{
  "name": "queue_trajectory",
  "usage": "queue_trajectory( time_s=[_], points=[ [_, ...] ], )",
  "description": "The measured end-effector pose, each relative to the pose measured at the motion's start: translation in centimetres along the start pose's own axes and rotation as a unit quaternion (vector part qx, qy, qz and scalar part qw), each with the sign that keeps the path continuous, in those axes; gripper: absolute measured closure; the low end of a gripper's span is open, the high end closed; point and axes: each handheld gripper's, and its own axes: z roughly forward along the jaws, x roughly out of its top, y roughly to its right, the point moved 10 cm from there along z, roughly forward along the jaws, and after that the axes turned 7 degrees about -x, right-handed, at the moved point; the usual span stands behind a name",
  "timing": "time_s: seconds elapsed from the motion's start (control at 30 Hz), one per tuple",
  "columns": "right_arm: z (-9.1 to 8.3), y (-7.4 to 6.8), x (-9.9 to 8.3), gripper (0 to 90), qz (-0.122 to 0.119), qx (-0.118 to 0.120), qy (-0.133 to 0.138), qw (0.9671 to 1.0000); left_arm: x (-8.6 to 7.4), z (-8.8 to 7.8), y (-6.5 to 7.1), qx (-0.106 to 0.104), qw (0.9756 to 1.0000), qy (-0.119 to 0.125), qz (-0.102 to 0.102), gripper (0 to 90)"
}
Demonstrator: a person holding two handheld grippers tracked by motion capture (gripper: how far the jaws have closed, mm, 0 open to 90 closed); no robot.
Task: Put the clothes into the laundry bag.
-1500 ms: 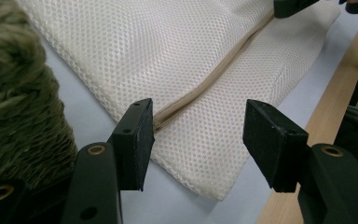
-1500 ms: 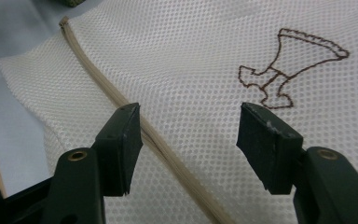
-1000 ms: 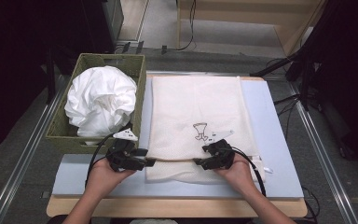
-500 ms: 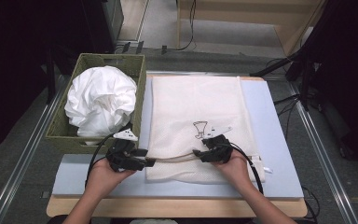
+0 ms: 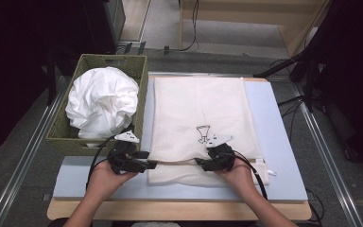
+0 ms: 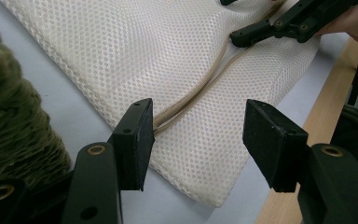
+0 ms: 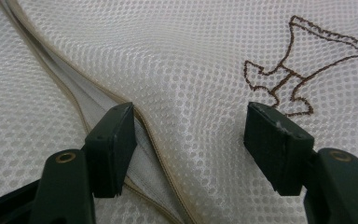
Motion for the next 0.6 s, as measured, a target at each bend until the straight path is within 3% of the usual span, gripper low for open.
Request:
queue_trajectory(
  time_s=[0.3, 0.4, 0.6],
  points=[
    [0.3, 0.9, 0.7, 70.5, 0.014, -0.024, 0.008, 0.9996, -0.1, -0.1, -0.1, -0.004, 1.0000, 0.001, -0.005, 43.7],
    [0.5, 1.0, 1.0, 82.8, 0.014, -0.030, -0.004, 0.9995, -0.2, -0.1, 0.0, -0.005, 1.0000, 0.001, -0.007, 43.7],
    [0.8, 1.7, 1.6, 86.1, 0.060, -0.005, -0.023, 0.9979, -0.4, -0.2, 0.1, -0.005, 0.9999, 0.002, -0.010, 43.7]
  ],
)
